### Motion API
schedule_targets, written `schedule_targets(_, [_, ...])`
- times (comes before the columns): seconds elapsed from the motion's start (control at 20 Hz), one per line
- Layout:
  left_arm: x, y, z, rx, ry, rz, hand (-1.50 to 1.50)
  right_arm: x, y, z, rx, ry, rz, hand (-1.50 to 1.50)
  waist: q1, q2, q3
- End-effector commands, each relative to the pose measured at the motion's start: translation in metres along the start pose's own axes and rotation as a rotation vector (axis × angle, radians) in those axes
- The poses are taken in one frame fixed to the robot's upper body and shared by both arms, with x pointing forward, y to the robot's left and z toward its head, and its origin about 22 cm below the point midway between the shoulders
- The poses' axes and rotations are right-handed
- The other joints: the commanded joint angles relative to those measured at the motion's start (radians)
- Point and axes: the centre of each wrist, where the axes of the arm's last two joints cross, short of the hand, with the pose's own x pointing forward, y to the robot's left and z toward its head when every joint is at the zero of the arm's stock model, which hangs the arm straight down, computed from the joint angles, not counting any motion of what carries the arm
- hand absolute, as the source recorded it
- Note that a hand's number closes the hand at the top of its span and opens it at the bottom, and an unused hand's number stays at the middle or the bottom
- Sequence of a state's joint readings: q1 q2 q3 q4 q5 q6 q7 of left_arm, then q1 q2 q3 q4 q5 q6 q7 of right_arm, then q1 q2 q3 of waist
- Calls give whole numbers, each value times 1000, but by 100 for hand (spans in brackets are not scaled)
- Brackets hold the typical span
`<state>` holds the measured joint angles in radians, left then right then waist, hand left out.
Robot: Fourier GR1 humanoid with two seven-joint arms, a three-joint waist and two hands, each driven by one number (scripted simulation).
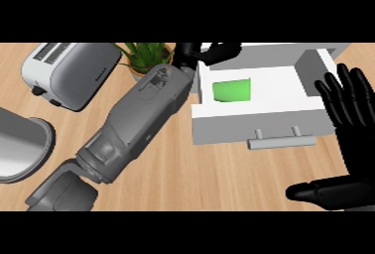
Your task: Pick up the cup, place it into the drawer and close the drawer
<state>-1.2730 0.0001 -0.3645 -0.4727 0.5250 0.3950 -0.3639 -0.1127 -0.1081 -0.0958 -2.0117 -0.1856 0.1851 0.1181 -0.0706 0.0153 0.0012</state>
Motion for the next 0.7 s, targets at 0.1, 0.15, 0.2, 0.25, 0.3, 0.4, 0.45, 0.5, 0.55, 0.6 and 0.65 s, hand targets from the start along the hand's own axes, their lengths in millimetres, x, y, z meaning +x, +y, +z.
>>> schedule_targets(0.1, [-9, -1, 1, -9, 31, -64, 150, 6, 12, -10, 48, 4, -11, -150, -31, 8, 0])
schedule_targets(0.15, [-4, -9, 2, -10, 32, -88, 150, -5, 8, -2, 53, 5, -15, -150, -41, 7, 1])
schedule_targets(0.2, [-9, -7, 3, -11, 37, -125, 150, -2, 16, -3, 24, 3, -13, -150, -27, 5, 0])
schedule_targets(0.25, [-1, -11, -1, -22, 42, -154, 150, -7, 20, -18, 34, -6, -22, -150, -30, 10, 1])
schedule_targets(0.3, [-12, -5, 2, -30, 59, -169, 150, -4, 13, -7, 38, -8, -27, -150, -31, 8, 1])
schedule_targets(0.4, [-2, -12, -1, -26, 51, -190, -150, -4, 2, -5, 25, -19, -38, -150, -39, 8, 1])
schedule_targets(0.45, [-12, -10, 4, -22, 52, -213, -150, 1, 14, -13, 36, -26, -18, -150, -47, 12, 1])
schedule_targets(0.5, [-15, -9, 6, -25, 47, -232, -150, -2, 10, -12, 55, -40, -35, -150, -50, 14, 1])
schedule_targets(0.55, [-7, -12, 2, -7, 52, -209, -150, 5, 8, -15, 60, -36, -31, -150, -59, 14, 1])
schedule_targets(0.6, [-8, -9, 1, 0, 40, -199, -150, 11, 16, -13, 52, -49, -49, -150, -55, 13, 0])
schedule_targets(0.65, [-21, -7, 11, -9, 52, -161, -150, -2, 11, -7, 47, -29, -64, -150, -50, 14, 1])
